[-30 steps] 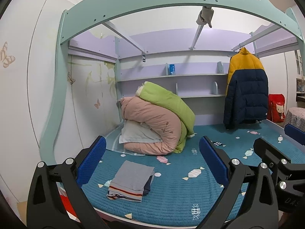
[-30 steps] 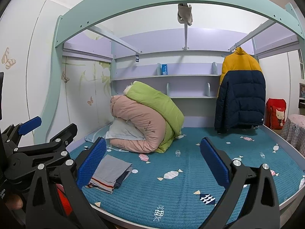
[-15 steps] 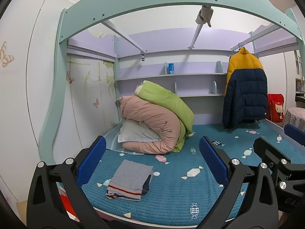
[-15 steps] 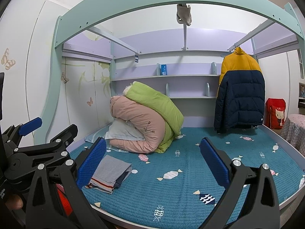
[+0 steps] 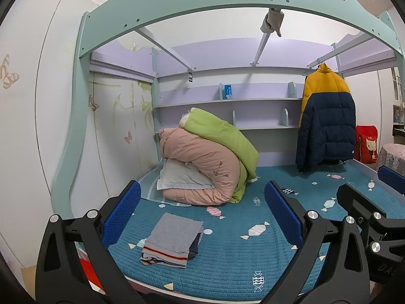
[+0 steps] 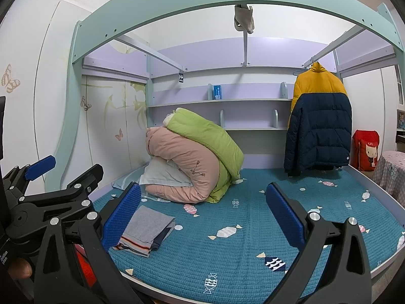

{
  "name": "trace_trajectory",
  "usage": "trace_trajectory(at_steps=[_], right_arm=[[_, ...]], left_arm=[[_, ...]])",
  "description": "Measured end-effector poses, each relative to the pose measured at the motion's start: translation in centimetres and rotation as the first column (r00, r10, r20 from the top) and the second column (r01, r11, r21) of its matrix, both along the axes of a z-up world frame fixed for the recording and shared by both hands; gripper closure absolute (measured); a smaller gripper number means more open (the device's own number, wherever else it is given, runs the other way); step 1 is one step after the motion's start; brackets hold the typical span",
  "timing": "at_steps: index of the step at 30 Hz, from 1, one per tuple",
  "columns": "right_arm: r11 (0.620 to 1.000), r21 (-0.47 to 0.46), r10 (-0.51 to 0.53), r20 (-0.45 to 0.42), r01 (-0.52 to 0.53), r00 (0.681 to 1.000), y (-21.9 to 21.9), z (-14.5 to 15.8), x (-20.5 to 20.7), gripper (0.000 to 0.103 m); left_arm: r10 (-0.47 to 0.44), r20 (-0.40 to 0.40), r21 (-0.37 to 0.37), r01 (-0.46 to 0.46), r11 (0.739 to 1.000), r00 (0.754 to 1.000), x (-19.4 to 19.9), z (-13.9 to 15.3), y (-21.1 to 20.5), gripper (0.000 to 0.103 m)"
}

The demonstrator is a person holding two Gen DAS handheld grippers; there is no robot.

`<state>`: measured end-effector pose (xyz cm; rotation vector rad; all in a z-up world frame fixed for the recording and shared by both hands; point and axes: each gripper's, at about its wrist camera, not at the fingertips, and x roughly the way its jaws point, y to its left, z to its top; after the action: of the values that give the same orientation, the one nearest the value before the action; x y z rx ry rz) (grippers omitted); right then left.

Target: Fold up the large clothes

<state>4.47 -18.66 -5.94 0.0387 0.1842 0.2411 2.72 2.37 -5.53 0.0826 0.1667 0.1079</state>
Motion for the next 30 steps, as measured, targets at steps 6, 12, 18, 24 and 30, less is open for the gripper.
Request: trace_trajectory(at_steps=[6,12,18,24,30], right_arm=[[1.0,0.001,0.001,-0.001,-0.001,1.0,0.01,0.06,0.08,0.008],[1.0,0.0,-0.001,0.001,0.001,1.0,0.05,0.05,0.04,0.008],[1.0,0.001,-0.003,0.0,0.003,1.0,0.07,0.07,0.07,0.008],[1.0,0.002,-0.002,0.0,0.002,1.0,0.09,0.03,0.09,0.008],[1.0,0.002,-0.003,-0.002,0.003,1.0,0.19,0.01,0.04,0.008]], left_arm=[[0.001,0.001,0.003,-0.001,1.0,1.0,0.05,0.03,0.05,0.005],[-0.001,0.001,0.002,0.001,1.0,1.0,0.07,0.04,0.08,0.005],[-0.001,0.0,0.001,0.001,1.0,1.0,0.11,0.06,0.11,0.005],[-0.001,0.0,0.003,0.001,1.0,1.0,0.14,0.07,0.14,0.005],[-0.001,0.0,0.003,0.001,1.0,1.0,0.16,0.07,0.16,0.005]])
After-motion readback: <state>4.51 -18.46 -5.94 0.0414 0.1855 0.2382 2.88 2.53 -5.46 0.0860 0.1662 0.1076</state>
